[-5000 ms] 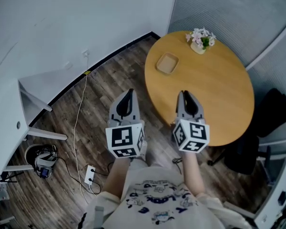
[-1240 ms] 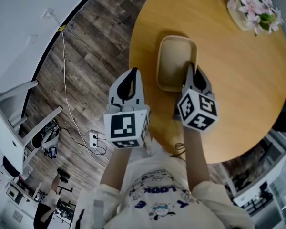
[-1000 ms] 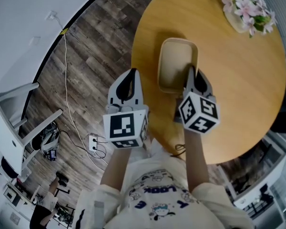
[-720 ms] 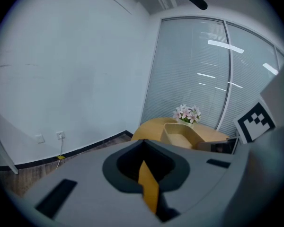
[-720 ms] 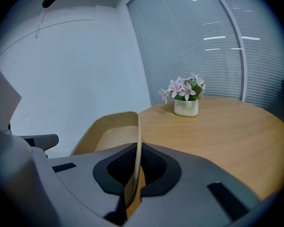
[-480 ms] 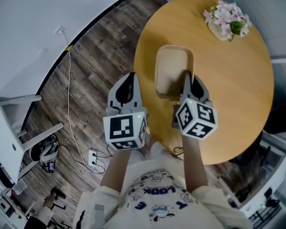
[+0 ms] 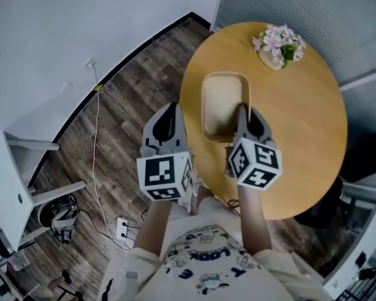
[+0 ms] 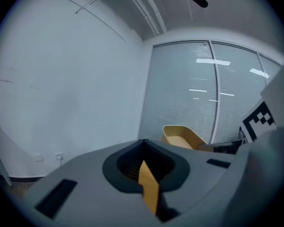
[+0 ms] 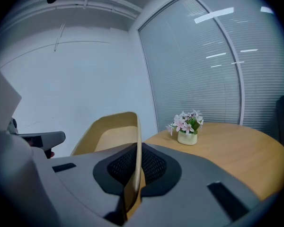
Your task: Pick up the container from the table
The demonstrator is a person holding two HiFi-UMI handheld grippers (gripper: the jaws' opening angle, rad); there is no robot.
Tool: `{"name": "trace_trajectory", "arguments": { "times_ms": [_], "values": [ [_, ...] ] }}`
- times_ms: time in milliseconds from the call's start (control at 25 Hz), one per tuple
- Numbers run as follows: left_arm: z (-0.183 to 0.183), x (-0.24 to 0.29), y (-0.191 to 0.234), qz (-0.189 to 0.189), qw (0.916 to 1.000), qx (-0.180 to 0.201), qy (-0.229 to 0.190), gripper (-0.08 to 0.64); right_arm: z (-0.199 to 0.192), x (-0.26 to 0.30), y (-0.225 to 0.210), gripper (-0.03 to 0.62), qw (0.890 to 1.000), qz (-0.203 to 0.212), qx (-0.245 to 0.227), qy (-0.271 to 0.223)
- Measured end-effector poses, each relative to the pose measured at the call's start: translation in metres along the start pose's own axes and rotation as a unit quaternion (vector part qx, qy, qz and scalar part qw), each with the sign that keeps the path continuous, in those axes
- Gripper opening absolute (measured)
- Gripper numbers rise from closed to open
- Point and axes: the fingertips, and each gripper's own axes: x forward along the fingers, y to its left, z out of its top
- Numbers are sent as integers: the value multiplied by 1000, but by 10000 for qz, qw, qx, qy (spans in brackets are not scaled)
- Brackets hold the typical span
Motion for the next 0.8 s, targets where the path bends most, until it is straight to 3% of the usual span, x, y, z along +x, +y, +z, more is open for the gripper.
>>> {"name": "trace_trajectory", "arguments": {
  "times_ms": [320,800],
  "values": [
    [51,-35,-6,-71,9982,116,-582,2,46,-43,18,12,9982,102,-108,-586],
    [88,-74,-10,-61,9941,182,-1064,3,77,-86,31,12,9934,168,-43,-1132]
  ]
}}
